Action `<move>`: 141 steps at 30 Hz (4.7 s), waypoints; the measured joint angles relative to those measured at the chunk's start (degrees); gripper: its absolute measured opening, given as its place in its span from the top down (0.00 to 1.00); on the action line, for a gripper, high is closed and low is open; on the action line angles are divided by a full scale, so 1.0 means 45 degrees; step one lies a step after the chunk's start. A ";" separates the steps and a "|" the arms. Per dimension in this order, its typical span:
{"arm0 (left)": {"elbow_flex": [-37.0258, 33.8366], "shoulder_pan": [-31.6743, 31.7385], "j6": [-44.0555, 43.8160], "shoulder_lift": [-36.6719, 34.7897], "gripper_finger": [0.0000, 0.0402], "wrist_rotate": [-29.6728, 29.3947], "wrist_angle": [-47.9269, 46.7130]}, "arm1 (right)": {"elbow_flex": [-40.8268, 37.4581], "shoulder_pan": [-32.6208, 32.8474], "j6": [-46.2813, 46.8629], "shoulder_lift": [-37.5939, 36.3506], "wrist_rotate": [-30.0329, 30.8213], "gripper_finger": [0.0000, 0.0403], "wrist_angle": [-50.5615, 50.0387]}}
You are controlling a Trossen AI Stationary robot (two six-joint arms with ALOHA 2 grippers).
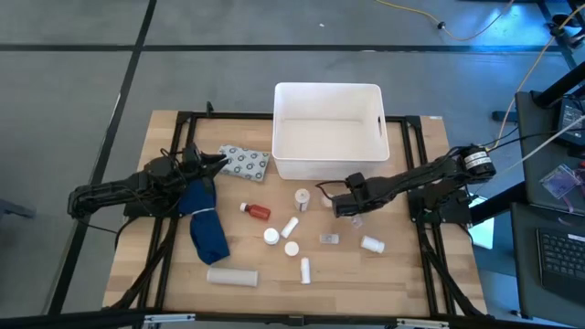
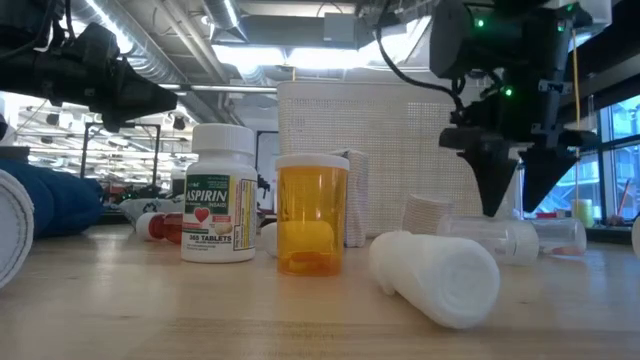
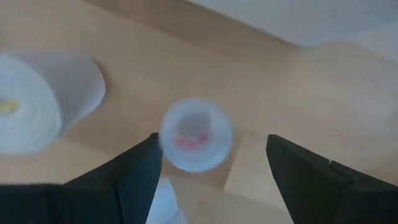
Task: Pick & place medical supplies in basket/bin
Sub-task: Put the transparent pill bottle in the white bin
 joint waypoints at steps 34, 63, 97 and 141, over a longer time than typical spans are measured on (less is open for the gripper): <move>0.0000 0.0000 0.0024 0.0000 0.77 -0.0005 -0.0005 | 0.1272 0.0261 -0.4696 -0.0328 -0.0977 0.68 0.0628; -0.0002 0.0005 0.0019 0.0000 0.77 -0.0087 -0.0007 | 0.7484 -0.6942 -1.4534 -0.2470 0.1593 0.68 0.2356; -0.0003 0.0005 0.0019 0.0000 0.77 -0.0055 -0.0005 | 0.7465 -1.0312 -1.4352 0.5023 -0.1093 0.67 0.3527; 0.0000 0.0010 0.0005 0.0000 0.77 -0.0058 -0.0001 | 0.7470 -1.0307 -1.4480 0.5165 -0.1535 0.57 0.3664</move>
